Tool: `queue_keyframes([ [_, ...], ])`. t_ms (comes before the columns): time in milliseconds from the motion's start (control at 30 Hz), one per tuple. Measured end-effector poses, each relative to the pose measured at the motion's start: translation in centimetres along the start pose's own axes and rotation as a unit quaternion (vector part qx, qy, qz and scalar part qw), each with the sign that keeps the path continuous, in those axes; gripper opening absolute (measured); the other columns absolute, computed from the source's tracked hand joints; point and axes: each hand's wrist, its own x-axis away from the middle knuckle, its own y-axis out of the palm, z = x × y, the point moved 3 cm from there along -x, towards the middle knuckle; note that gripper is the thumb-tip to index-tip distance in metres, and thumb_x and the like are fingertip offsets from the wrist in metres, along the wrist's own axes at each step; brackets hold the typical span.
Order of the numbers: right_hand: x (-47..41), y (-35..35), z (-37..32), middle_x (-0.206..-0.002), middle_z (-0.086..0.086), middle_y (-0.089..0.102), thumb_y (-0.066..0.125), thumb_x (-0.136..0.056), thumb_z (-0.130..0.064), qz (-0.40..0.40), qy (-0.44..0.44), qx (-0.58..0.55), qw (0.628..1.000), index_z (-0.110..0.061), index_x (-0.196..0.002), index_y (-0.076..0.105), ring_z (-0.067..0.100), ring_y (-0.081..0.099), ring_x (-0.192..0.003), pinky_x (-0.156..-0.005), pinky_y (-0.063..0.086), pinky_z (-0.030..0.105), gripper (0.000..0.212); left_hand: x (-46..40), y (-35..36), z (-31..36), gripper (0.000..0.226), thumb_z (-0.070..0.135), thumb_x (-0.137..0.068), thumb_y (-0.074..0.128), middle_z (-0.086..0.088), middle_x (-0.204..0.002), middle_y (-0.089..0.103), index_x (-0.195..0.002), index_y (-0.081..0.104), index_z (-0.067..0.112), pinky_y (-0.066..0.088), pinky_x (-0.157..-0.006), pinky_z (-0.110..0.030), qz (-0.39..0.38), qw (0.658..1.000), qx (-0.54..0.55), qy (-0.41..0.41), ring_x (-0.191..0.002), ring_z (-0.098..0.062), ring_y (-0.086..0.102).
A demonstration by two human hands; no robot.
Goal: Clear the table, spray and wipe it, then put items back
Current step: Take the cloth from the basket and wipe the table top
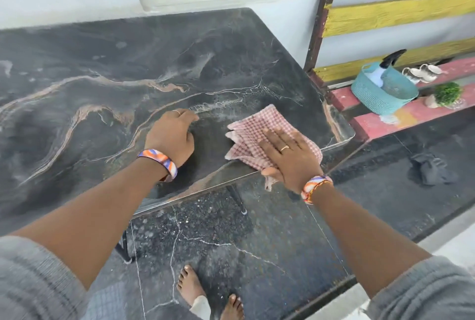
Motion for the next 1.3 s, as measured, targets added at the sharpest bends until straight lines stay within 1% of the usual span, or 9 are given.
queue_keyframes([
  [67,1.8,1.3,5.3,-0.156,0.004,0.024,-0.007,-0.078,-0.068,0.003,0.097,-0.059,0.994,-0.022,-0.147,0.025,0.026,0.020,-0.144,-0.116,0.010,0.044,0.089,0.3,0.3,0.8,0.043,0.001,-0.082,0.044,-0.014,-0.130,0.054,-0.123,0.054,0.009,0.040,-0.095,-0.037,-0.008,1.000,-0.009,0.025,-0.120,-0.033,0.046],
  [167,2.7,2.5,10.9,-0.157,0.006,0.019,0.009,-0.082,-0.056,0.037,0.262,-0.146,0.953,-0.020,-0.148,0.021,0.027,0.015,-0.145,-0.117,0.010,0.045,0.077,0.6,0.3,1.0,0.041,0.002,-0.083,0.045,-0.013,-0.129,0.055,-0.122,0.055,0.009,0.040,-0.094,-0.037,-0.002,0.999,-0.018,0.029,-0.119,-0.032,0.046],
  [300,0.8,2.9,11.4,-0.159,0.006,0.007,0.020,-0.095,-0.047,-0.009,0.384,-0.200,0.901,-0.024,-0.149,0.014,0.035,0.008,-0.144,-0.117,0.002,0.049,0.060,1.1,0.1,0.1,0.040,0.003,-0.083,0.047,-0.012,-0.132,0.053,-0.121,0.056,0.009,0.041,-0.095,-0.037,0.008,1.000,-0.014,0.013,-0.121,-0.032,0.046],
  [433,-0.5,2.1,8.5,-0.160,0.001,0.004,0.022,-0.096,-0.044,-0.013,0.349,-0.200,0.915,-0.029,-0.149,0.010,0.031,-0.001,-0.146,-0.115,-0.004,0.050,0.056,1.5,-0.2,-1.3,0.037,0.003,-0.084,0.048,-0.013,-0.129,0.055,-0.119,0.059,0.008,0.041,-0.096,-0.040,0.021,1.000,-0.011,-0.017,-0.119,-0.034,0.047],
  [667,-5.8,-1.9,-5.3,-0.159,-0.001,0.008,0.023,-0.098,-0.040,0.017,0.115,-0.205,0.972,-0.034,-0.148,0.012,0.027,0.002,-0.146,-0.117,-0.001,0.046,0.052,1.8,-0.7,-2.6,0.038,0.000,-0.082,0.048,-0.018,-0.125,0.057,-0.117,0.060,0.006,0.045,-0.091,-0.045,0.035,0.998,-0.011,-0.056,-0.113,-0.039,0.051],
  [800,-8.1,-3.9,-14.0,-0.155,-0.004,0.025,0.033,-0.098,-0.030,0.059,-0.039,-0.234,0.970,-0.030,-0.144,0.029,0.024,0.015,-0.145,-0.117,0.006,0.043,0.047,2.2,-2.0,-4.3,0.044,-0.002,-0.079,0.047,-0.025,-0.121,0.057,-0.122,0.054,0.006,0.047,-0.087,-0.048,0.065,0.991,-0.020,-0.114,-0.108,-0.043,0.053],
  [900,-10.2,-4.5,-14.8,-0.155,-0.005,0.024,0.032,-0.098,-0.031,0.043,-0.084,-0.229,0.969,-0.030,-0.144,0.030,0.021,0.016,-0.145,-0.116,0.006,0.044,0.046,2.7,-2.6,-5.2,0.047,0.000,-0.081,0.047,-0.028,-0.121,0.056,-0.127,0.048,0.005,0.046,-0.085,-0.048,0.070,0.986,-0.035,-0.148,-0.108,-0.044,0.053],
  [1100,-13.8,-3.6,-7.6,-0.159,-0.004,0.003,0.021,-0.097,-0.043,0.004,0.074,-0.226,0.971,-0.038,-0.147,0.015,0.021,0.002,-0.147,-0.113,-0.007,0.054,0.051,2.0,-2.0,-4.1,0.046,0.004,-0.083,0.047,-0.024,-0.119,0.058,-0.129,0.047,0.006,0.047,-0.085,-0.044,0.032,0.993,-0.072,-0.093,-0.106,-0.041,0.054],
  [1300,-11.2,-0.9,3.7,-0.159,-0.005,-0.001,0.017,-0.097,-0.042,-0.024,0.306,-0.231,0.923,-0.039,-0.148,0.008,0.022,-0.002,-0.147,-0.110,-0.009,0.064,0.052,0.4,-1.0,-1.2,0.046,0.008,-0.085,0.047,-0.017,-0.128,0.054,-0.131,0.043,0.008,0.040,-0.097,-0.041,0.000,0.997,-0.082,-0.016,-0.116,-0.037,0.049],
])
